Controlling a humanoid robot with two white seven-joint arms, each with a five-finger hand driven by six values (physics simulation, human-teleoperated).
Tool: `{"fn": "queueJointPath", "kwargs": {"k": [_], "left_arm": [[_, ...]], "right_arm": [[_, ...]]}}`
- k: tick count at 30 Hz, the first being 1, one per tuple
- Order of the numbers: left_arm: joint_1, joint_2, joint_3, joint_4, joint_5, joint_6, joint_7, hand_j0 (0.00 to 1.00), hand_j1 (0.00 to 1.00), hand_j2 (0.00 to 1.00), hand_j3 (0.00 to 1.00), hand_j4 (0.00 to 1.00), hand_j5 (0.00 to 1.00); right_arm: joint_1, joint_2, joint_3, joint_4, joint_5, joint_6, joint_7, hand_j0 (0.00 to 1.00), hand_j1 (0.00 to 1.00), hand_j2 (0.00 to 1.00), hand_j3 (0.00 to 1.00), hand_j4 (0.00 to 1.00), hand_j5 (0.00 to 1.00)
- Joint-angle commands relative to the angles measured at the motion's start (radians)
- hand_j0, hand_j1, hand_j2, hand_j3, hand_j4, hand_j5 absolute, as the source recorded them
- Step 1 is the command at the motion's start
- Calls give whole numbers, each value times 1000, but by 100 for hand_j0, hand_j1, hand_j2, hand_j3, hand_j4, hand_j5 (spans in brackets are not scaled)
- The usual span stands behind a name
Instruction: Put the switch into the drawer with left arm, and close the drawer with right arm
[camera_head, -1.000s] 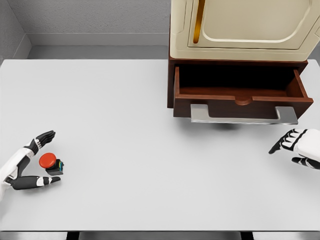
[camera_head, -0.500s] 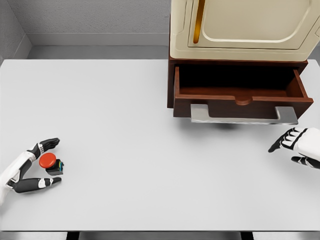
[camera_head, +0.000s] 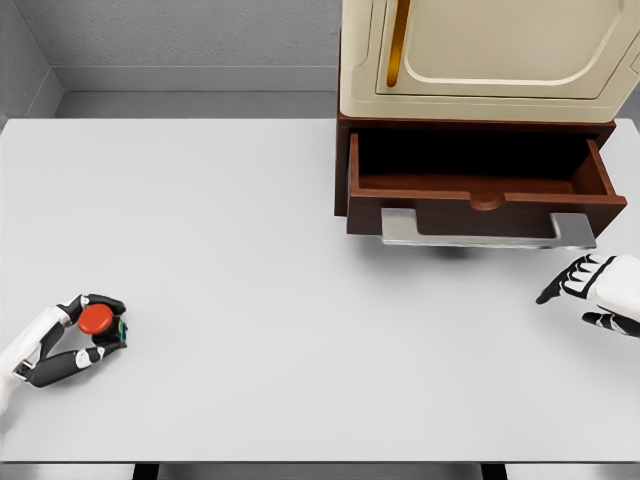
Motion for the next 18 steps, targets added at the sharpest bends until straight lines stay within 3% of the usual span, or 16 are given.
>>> {"fn": "queueJointPath", "kwargs": {"k": [1,18], "left_arm": [[0,1,1,-5,8,1,0,47,47,47,47,47,47],[-38,8,20,-121,6,1,-2,39,39,39,39,39,39]], "right_arm": [[2,-1,0,0,-6,1,0,70,70,70,70,70,70],[0,-1,-1,1,4,1,4,70,70,70,70,70,70]]}}
